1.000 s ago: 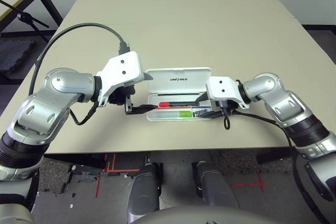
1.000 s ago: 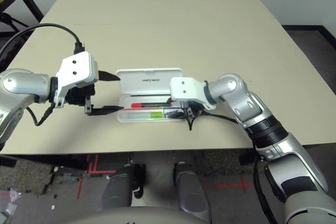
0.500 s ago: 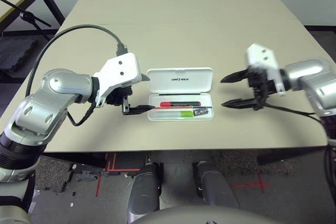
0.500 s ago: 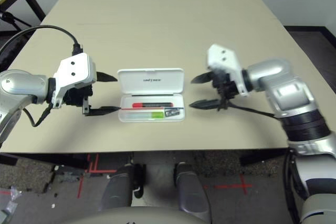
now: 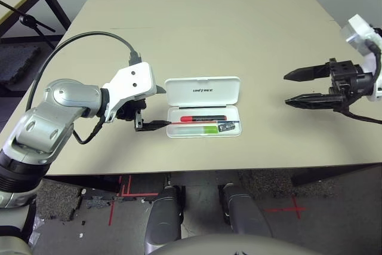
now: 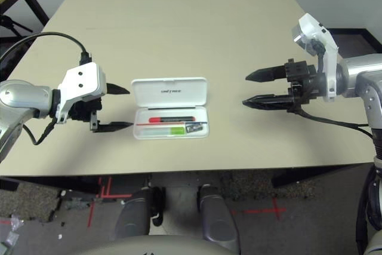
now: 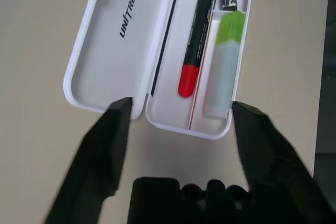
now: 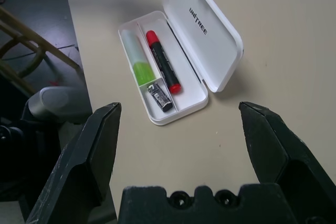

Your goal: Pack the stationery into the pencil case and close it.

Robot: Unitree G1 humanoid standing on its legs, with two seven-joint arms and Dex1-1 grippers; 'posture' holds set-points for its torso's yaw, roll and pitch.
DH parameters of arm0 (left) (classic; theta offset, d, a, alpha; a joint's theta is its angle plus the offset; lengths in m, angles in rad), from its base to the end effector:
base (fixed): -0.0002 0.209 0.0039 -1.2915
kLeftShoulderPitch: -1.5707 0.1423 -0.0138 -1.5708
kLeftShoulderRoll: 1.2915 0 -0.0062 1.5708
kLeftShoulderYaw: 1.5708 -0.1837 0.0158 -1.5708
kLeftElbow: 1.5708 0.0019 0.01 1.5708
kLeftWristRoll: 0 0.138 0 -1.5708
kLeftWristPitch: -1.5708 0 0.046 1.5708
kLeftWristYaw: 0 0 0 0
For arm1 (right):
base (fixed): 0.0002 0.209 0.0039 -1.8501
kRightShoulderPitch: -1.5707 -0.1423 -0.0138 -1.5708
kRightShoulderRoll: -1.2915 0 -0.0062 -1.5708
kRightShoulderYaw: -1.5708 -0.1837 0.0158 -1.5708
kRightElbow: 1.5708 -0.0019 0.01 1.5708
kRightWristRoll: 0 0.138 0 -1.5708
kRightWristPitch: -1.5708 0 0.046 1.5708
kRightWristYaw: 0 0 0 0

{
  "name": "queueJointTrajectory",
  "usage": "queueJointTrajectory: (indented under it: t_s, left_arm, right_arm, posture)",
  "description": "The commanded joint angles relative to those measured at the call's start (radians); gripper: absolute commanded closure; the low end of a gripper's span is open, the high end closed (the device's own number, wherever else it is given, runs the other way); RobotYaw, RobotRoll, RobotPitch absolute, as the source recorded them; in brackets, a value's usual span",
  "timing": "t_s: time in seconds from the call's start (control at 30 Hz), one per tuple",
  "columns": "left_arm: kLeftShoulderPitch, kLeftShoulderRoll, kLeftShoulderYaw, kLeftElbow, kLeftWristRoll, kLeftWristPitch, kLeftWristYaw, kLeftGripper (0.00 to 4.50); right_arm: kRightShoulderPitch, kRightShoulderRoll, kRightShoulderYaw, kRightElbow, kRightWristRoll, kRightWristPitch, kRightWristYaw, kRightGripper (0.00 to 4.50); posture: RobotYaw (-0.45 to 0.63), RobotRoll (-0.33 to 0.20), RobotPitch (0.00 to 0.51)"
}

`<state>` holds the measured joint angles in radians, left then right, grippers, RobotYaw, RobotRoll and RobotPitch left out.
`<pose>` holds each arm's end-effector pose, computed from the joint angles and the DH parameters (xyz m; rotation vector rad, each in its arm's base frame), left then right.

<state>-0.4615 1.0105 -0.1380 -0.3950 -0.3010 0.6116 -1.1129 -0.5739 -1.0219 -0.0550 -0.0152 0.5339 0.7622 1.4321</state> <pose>0.2362 0.2253 0.2290 0.7698 0.3267 -1.1385 0.2560 -0.2923 0.2478 -0.2543 0.3910 1.2316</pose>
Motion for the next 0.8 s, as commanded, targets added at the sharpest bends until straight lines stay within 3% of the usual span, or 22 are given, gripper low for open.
queueJointTrajectory:
  t_s: [0.03,0.23,0.5,0.8]
  left_arm:
    - [0.004,0.022,-0.019,0.07,0.066,-0.041,0.004,2.17]
    - [-0.011,-0.05,-0.037,0.279,0.18,-0.188,0.074,4.47]
    - [-0.095,-0.21,-0.077,0.634,0.368,-0.404,0.256,4.47]
    - [-0.186,-0.345,-0.048,0.794,0.4,-0.47,0.354,4.47]
  right_arm:
    - [0.004,-0.002,0.003,-0.02,0.011,-0.001,-0.01,0.0]
    - [0.005,0.002,0.014,-0.02,0.008,-0.01,-0.017,0.0]
    - [0.005,0.013,0.034,-0.036,-0.001,-0.015,-0.033,0.0]
    - [0.006,0.004,0.05,-0.035,-0.008,-0.027,-0.038,0.0]
  posture:
    - [-0.06,0.0,0.116]
    - [-0.06,0.0,0.116]
    - [-0.08,0.0,0.11]
    - [-0.09,0.0,0.103]
